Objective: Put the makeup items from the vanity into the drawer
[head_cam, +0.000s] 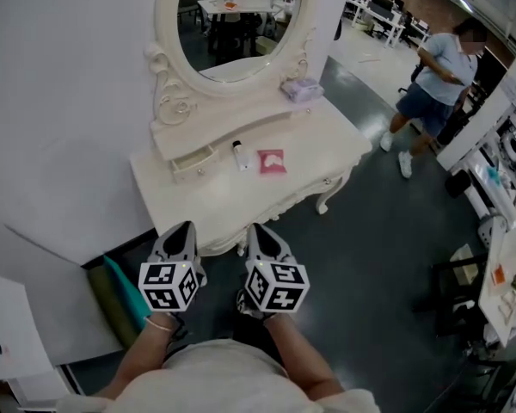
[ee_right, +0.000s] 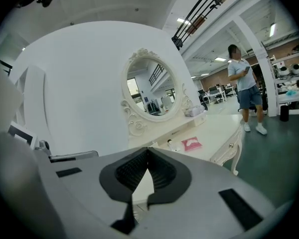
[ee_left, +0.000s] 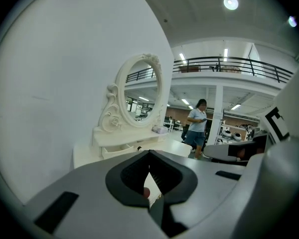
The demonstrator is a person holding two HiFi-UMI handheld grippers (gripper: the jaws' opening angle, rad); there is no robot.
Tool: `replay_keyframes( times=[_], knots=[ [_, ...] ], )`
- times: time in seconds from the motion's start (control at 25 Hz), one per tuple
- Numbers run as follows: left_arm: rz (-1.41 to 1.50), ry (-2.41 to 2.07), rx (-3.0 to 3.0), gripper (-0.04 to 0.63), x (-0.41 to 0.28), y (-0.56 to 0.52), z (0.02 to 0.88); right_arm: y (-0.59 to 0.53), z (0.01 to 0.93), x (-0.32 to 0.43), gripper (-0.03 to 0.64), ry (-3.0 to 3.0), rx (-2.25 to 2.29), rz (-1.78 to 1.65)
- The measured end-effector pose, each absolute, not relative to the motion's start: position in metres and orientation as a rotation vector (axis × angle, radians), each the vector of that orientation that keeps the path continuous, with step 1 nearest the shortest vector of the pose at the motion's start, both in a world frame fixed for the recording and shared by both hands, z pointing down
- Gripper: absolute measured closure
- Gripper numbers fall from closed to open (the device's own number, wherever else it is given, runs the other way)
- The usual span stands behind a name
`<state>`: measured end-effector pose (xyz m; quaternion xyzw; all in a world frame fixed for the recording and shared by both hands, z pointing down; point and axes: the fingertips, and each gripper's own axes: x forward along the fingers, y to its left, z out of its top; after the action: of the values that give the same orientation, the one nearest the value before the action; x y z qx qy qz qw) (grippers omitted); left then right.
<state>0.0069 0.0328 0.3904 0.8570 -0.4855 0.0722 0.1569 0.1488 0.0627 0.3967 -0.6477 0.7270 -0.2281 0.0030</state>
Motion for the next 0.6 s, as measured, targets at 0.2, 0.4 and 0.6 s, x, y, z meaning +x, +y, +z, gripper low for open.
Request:
replay_keyframes(
  times=[0.2,0.4,0.6],
  knots=[
    [0.201,-1.415,2.431,0.591,0.033,-0.011,0.392,0.016,0.400,0.176,0.599,2.312,-2.016,-0.737],
    [0.203,-1.453,2.389,0.591,0.049,-0.052,0.398,-0.032,0.401,0.195,0.598,2.368,-1.995,-0.733],
    [0.207,-1.507,2.342,0.591,0.060,-0.089,0.404,-0.075,0.410,0.209,0.598,2.427,-1.957,-0.747]
  ],
)
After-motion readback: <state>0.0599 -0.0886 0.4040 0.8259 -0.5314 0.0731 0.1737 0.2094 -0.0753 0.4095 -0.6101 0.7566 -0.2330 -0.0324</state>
